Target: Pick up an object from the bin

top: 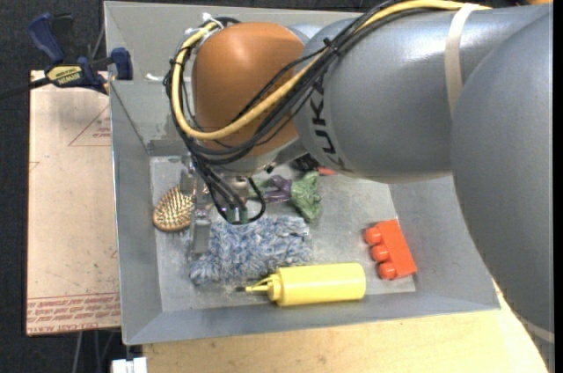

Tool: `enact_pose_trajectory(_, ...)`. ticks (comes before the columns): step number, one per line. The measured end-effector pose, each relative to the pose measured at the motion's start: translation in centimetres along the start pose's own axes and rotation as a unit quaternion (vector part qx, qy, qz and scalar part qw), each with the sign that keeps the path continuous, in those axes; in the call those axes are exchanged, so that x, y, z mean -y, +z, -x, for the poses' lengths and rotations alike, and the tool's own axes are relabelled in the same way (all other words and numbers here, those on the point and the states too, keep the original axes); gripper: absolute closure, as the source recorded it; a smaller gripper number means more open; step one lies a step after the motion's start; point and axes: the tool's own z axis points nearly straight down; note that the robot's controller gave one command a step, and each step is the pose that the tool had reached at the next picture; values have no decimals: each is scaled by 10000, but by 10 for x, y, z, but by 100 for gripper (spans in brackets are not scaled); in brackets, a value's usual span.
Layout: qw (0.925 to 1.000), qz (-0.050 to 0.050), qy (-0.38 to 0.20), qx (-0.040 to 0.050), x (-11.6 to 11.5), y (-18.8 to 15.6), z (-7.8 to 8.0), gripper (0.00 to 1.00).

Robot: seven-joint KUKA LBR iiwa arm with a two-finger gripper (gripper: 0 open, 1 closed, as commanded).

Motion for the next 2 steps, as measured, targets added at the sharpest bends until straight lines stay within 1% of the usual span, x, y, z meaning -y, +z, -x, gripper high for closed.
enact_pose_trajectory(1, 9746, -7, -2237, -8, 42, 45, 25, 0)
enact_pose_trajectory(2, 9745, 4, -2242, 1, 41, 44, 25, 0)
